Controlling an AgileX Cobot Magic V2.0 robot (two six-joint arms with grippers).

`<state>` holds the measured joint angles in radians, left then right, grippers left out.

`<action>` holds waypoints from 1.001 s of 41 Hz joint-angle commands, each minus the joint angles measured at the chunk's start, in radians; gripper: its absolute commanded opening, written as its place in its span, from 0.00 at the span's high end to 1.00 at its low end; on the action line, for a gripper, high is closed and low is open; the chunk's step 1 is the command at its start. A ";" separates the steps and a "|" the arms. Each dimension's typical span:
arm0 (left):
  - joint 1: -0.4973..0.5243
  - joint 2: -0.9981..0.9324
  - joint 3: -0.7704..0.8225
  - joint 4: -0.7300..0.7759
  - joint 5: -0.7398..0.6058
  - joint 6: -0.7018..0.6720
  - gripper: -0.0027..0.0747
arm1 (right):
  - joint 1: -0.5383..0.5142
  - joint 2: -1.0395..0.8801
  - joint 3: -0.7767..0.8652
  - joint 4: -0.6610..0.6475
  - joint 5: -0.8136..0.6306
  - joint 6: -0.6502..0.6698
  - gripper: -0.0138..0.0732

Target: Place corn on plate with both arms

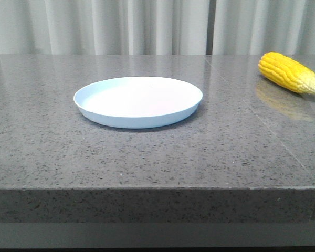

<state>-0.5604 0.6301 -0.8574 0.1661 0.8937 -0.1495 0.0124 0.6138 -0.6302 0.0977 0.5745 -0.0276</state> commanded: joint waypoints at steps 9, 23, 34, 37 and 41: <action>-0.008 0.001 -0.024 0.009 -0.082 -0.012 0.40 | -0.005 0.012 -0.036 -0.001 -0.066 -0.063 0.11; -0.008 0.001 -0.024 0.009 -0.082 -0.012 0.40 | -0.005 0.236 -0.211 0.009 0.119 -0.091 0.11; -0.008 0.001 -0.024 0.009 -0.082 -0.012 0.40 | 0.000 0.500 -0.460 0.050 0.222 -0.091 0.11; -0.008 0.001 -0.024 0.009 -0.082 -0.012 0.40 | 0.000 0.573 -0.538 0.064 0.256 -0.091 0.11; -0.008 0.001 -0.024 0.009 -0.082 -0.012 0.40 | 0.000 0.667 -0.626 0.064 0.294 -0.091 0.11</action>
<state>-0.5604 0.6301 -0.8574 0.1666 0.8899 -0.1514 0.0124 1.2279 -1.1537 0.1459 0.8761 -0.1119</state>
